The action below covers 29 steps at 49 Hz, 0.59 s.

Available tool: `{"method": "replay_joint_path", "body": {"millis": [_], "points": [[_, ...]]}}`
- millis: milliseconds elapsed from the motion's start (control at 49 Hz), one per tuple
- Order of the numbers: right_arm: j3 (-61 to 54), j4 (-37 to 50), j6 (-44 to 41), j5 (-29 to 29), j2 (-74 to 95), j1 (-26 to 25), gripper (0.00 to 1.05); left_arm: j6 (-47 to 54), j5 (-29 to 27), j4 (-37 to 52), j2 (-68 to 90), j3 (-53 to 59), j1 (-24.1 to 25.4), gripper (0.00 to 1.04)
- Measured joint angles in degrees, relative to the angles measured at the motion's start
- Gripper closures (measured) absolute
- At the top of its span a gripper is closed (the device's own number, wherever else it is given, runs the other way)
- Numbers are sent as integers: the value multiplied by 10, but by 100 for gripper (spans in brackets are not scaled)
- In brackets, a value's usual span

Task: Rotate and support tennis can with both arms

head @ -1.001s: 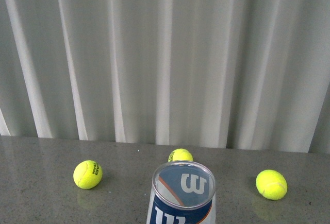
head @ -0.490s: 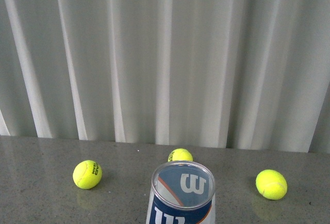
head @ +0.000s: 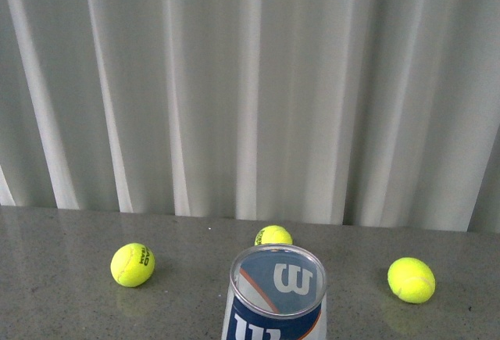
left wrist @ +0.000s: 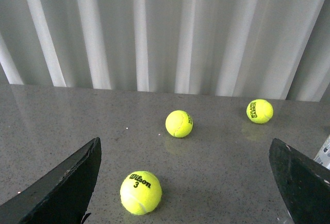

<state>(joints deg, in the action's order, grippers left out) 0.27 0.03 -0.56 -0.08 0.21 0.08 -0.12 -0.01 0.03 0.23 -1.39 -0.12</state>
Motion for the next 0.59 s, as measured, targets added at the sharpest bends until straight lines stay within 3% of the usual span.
{"method": "replay_joint_path", "body": {"millis": [592], "points": [[0,0,0,0,0,0,7,0,0,0,0,0,0,7]]}}
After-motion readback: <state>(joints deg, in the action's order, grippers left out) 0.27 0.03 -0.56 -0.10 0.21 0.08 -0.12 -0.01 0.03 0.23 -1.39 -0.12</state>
